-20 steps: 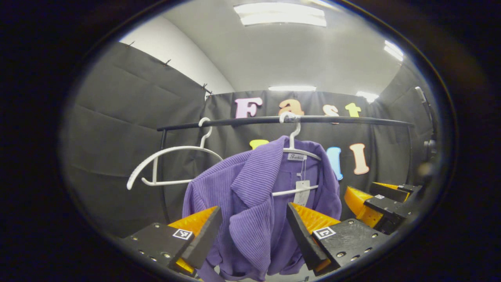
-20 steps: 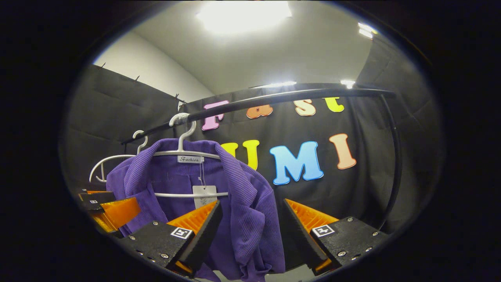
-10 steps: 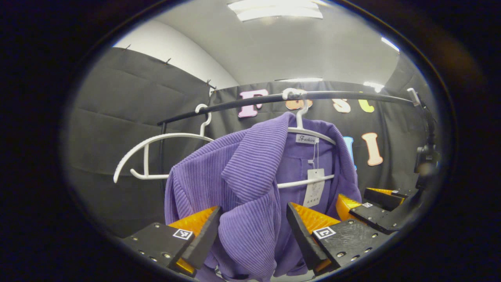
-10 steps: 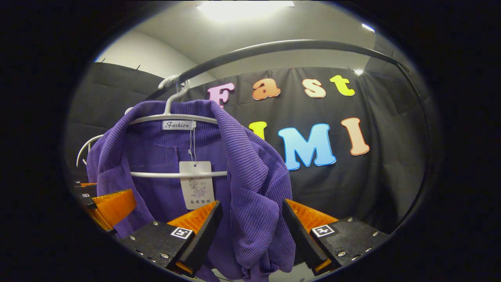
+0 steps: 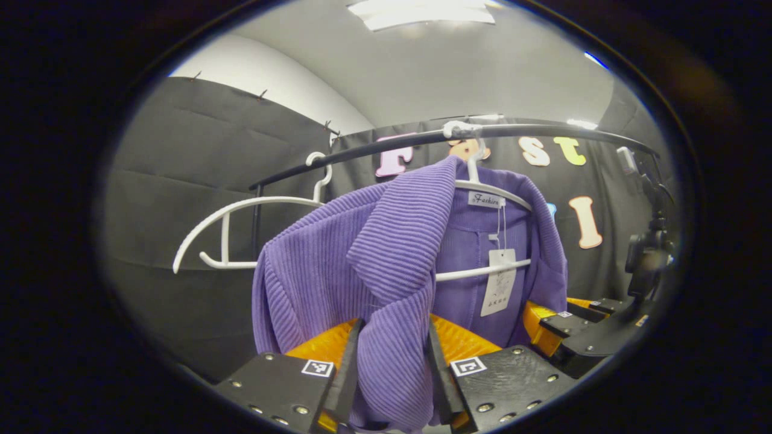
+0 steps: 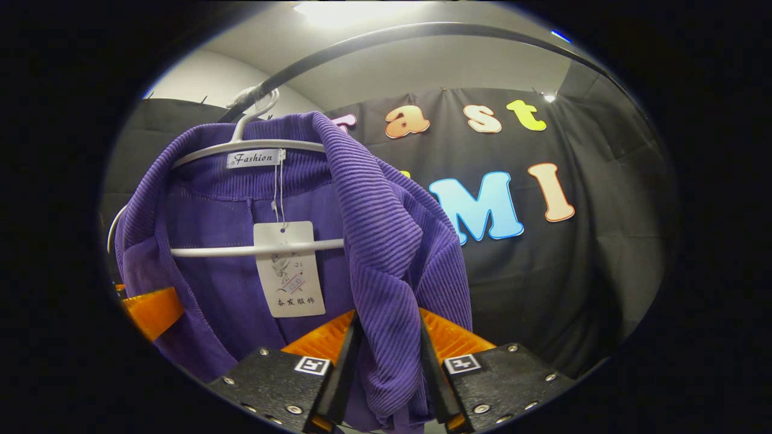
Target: Grasp the clothes on the hanger with both hands and then place them into the laundry hamper below.
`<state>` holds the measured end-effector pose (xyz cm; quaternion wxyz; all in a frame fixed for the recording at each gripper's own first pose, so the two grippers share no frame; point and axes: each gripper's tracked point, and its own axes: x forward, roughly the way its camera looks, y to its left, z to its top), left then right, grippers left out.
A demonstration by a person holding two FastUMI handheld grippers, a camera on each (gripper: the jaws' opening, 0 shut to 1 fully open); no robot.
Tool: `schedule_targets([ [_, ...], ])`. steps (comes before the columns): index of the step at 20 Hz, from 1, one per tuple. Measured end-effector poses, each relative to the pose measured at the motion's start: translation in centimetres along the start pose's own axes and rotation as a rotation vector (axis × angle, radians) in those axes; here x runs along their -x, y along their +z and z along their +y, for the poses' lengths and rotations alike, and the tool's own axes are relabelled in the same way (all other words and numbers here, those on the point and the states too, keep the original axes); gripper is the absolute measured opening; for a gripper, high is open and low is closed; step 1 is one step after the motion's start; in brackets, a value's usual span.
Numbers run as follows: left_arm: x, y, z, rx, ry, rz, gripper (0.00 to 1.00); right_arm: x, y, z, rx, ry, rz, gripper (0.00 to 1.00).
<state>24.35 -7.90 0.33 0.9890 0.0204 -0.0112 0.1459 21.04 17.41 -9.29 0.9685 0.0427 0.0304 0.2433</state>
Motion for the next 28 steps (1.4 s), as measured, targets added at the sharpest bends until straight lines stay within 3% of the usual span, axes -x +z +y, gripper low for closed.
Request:
schedule_targets([
  [1,0.1,0.2,-0.1,-0.005,-0.003,-0.004,0.47,-0.2,-0.1,0.4,-0.001,0.016,-0.001,0.48],
  [3,0.0,0.2,-0.2,-0.016,-0.024,-0.01,0.48,-0.2,0.3,0.5,0.029,0.019,-0.019,0.28],
  [4,0.0,0.3,-0.5,-0.028,-0.043,-0.013,0.48,0.1,0.5,0.5,0.048,0.022,-0.032,0.08],
  [5,0.3,0.6,0.0,-0.051,-0.018,-0.021,0.48,0.3,0.7,1.0,0.061,0.032,-0.039,0.05],
  [6,-0.6,0.6,0.7,-0.069,0.006,-0.03,0.27,0.6,0.9,0.8,0.075,0.028,-0.046,0.03],
  [7,-0.4,0.7,0.2,-0.07,-0.013,-0.029,0.06,0.9,1.2,0.4,0.082,0.019,-0.058,0.02],
  [8,0.3,0.8,-0.5,-0.067,-0.033,-0.025,0.11,1.1,1.9,0.0,0.083,0.008,-0.079,0.03],
  [9,0.6,1.1,-0.8,-0.065,-0.047,-0.027,0.06,1.5,2.8,-0.4,0.083,-0.008,-0.104,0.03],
  [11,1.4,1.7,-0.3,-0.071,-0.065,-0.034,0.11,2.3,4.7,-1.4,0.108,-0.056,-0.162,0.03],
  [14,3.1,3.2,0.3,-0.082,-0.064,-0.05,0.11,3.1,7.2,-2.6,0.117,-0.1,-0.221,0.03],
  [15,3.7,3.8,0.4,-0.077,-0.065,-0.055,0.06,3.2,8.0,-3.1,0.115,-0.114,-0.238,0.03],
  [21,5.9,7.5,1.7,-0.064,-0.075,-0.09,0.06,3.7,12.7,-5.6,0.127,-0.195,-0.336,0.03],
  [22,6.0,7.9,2.0,-0.064,-0.075,-0.098,0.11,3.6,13.5,-6.0,0.131,-0.207,-0.352,0.03],
  [24,6.0,8.5,2.5,-0.061,-0.074,-0.104,0.11,3.3,14.6,-6.7,0.142,-0.226,-0.378,0.03],
  [28,5.7,9.0,5.2,-0.048,-0.042,-0.096,0.11,2.4,16.5,-8.2,0.174,-0.253,-0.411,0.03],
])
